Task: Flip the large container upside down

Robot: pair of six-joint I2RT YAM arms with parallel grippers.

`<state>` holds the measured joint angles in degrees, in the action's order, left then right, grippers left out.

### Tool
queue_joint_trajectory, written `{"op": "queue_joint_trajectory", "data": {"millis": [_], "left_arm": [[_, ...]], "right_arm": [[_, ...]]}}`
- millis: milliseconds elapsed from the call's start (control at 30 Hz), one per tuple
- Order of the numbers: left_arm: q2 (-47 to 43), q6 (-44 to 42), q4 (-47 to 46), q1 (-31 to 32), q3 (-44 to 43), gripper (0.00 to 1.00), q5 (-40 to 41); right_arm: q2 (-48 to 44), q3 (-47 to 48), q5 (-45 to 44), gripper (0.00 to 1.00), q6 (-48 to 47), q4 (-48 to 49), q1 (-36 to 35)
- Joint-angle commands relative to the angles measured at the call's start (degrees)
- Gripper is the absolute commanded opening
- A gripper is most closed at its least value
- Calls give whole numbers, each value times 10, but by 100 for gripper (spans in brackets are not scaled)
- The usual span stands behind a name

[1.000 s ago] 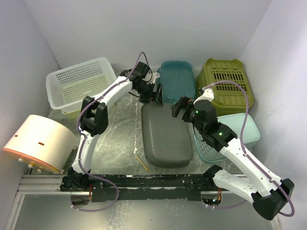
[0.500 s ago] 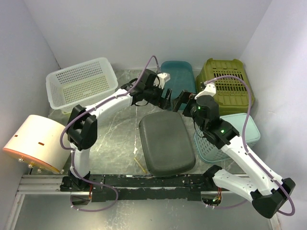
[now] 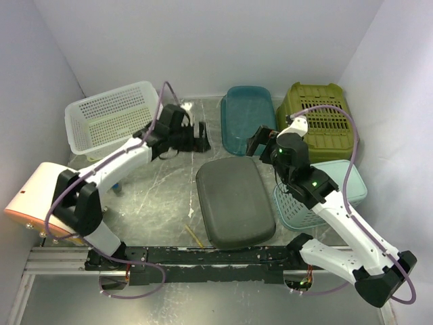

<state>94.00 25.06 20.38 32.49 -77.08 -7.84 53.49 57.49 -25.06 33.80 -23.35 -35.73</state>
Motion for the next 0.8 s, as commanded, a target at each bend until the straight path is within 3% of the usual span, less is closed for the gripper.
{"op": "queue_joint_trajectory", "data": {"millis": [0, 200, 333, 467, 600, 767], "left_arm": [[-79, 55, 43, 102, 103, 99, 35], [-115, 143, 59, 192, 200, 99, 72], [-127, 183, -9, 196, 247, 99, 73], [-98, 211, -14, 205, 248, 99, 90], [-91, 187, -66, 206, 274, 99, 90], [-51, 88, -105, 205, 238, 99, 46]], "right_arm": [[17, 23, -29, 100, 11, -31, 1], [33, 31, -5, 100, 22, -51, 1], [24, 29, 9, 100, 29, -66, 1], [19, 30, 12, 100, 27, -75, 1], [17, 30, 5, 100, 33, -82, 1], [2, 12, 15, 100, 43, -70, 1]]}}
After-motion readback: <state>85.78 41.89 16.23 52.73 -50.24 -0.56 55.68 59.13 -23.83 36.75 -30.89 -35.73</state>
